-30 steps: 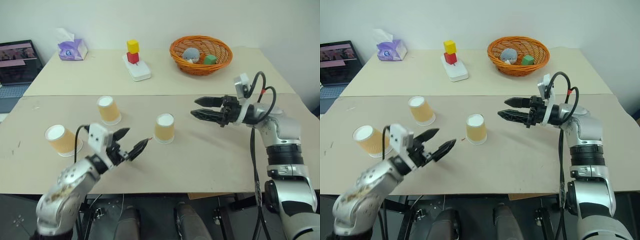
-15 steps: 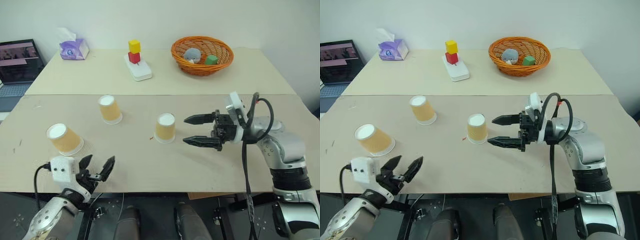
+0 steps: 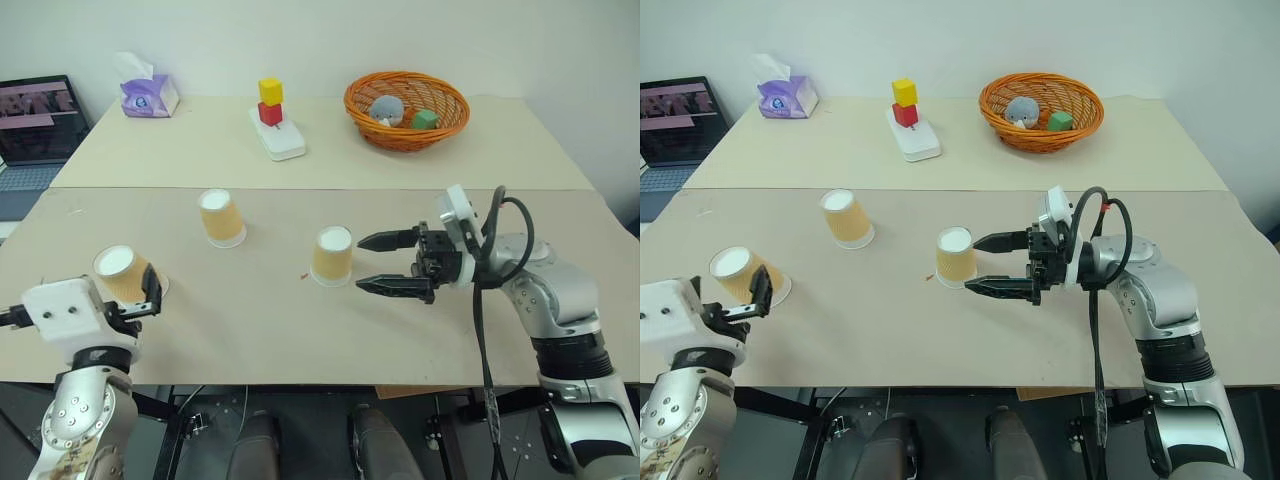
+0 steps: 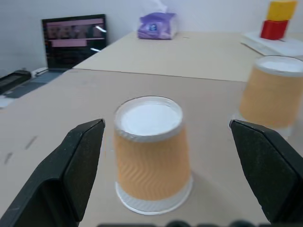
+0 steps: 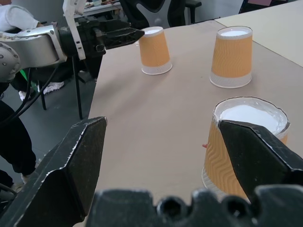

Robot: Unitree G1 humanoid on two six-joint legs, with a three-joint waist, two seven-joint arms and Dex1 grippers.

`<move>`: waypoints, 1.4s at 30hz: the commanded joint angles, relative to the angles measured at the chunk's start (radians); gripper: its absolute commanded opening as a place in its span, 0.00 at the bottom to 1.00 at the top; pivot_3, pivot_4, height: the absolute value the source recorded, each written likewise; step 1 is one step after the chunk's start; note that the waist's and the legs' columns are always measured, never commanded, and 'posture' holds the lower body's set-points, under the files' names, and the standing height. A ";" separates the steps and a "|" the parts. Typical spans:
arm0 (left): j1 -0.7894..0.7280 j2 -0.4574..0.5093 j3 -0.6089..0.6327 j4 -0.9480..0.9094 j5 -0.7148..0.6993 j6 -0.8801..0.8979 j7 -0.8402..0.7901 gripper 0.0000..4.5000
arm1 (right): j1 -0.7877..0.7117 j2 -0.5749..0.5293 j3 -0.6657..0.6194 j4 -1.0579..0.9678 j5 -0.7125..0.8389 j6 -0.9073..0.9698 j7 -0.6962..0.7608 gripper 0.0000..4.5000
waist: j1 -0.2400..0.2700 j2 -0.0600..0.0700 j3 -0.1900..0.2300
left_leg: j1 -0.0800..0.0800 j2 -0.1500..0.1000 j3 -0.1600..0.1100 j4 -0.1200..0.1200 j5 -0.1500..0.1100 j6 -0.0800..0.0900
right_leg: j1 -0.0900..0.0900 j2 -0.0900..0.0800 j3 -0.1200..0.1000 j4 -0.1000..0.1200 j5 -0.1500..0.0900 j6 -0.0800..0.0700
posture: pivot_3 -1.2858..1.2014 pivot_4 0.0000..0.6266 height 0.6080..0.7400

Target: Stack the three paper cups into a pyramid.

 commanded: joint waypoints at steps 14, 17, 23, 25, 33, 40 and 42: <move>-0.188 -0.037 -0.011 0.115 0.034 0.046 0.013 1.00 | -0.029 -0.014 -0.043 -0.024 0.026 -0.019 -0.011 0.98 | 0.009 0.000 0.000 | -0.001 -0.003 -0.002 0.000 0.000 -0.001 | 0.001 -0.002 -0.002 0.000 0.000 0.000 | 0.52 0.24 0.38; -0.197 -0.040 -0.012 0.129 0.042 0.042 0.012 1.00 | -0.027 -0.014 -0.048 -0.028 0.032 -0.014 -0.016 0.98 | 0.006 0.000 0.000 | -0.001 -0.005 -0.004 0.000 0.000 -0.001 | 0.001 -0.005 -0.002 0.000 0.000 0.000 | 0.52 0.24 0.38; -0.203 -0.058 -0.009 0.154 0.057 0.041 0.019 1.00 | -0.020 -0.018 -0.052 -0.023 0.030 -0.019 -0.020 0.98 | 0.008 0.000 0.000 | -0.002 -0.011 -0.011 -0.001 0.001 -0.001 | 0.001 -0.010 -0.004 0.000 0.000 0.001 | 0.52 0.24 0.38; -0.205 -0.064 -0.008 0.164 0.063 0.037 0.021 1.00 | -0.025 -0.016 -0.053 -0.016 0.030 -0.020 -0.023 0.98 | 0.008 0.000 0.000 | -0.002 -0.012 -0.011 -0.001 0.001 -0.001 | 0.001 -0.011 -0.004 0.000 0.000 0.001 | 0.52 0.24 0.38; -0.229 -0.071 -0.013 0.206 0.079 0.009 0.010 1.00 | -0.026 -0.016 -0.053 -0.010 0.025 -0.026 -0.024 0.98 | 0.009 0.000 0.000 | -0.003 -0.013 -0.013 -0.001 0.001 -0.001 | 0.002 -0.012 -0.005 0.000 0.000 0.001 | 0.52 0.24 0.38; -0.287 -0.051 -0.037 0.245 0.098 -0.023 -0.008 1.00 | -0.033 -0.017 -0.054 -0.003 0.021 -0.029 -0.022 0.98 | 0.009 0.000 0.000 | -0.003 -0.013 -0.014 -0.001 0.001 -0.002 | 0.002 -0.012 -0.006 0.000 0.000 0.001 | 0.52 0.24 0.38; -0.292 -0.050 -0.045 0.249 0.105 -0.028 -0.013 1.00 | -0.032 -0.019 -0.056 -0.004 0.021 -0.029 -0.022 0.98 | 0.009 0.000 0.000 | -0.003 -0.013 -0.014 -0.001 0.001 -0.002 | 0.002 -0.012 -0.006 0.000 0.000 0.001 | 0.52 0.24 0.38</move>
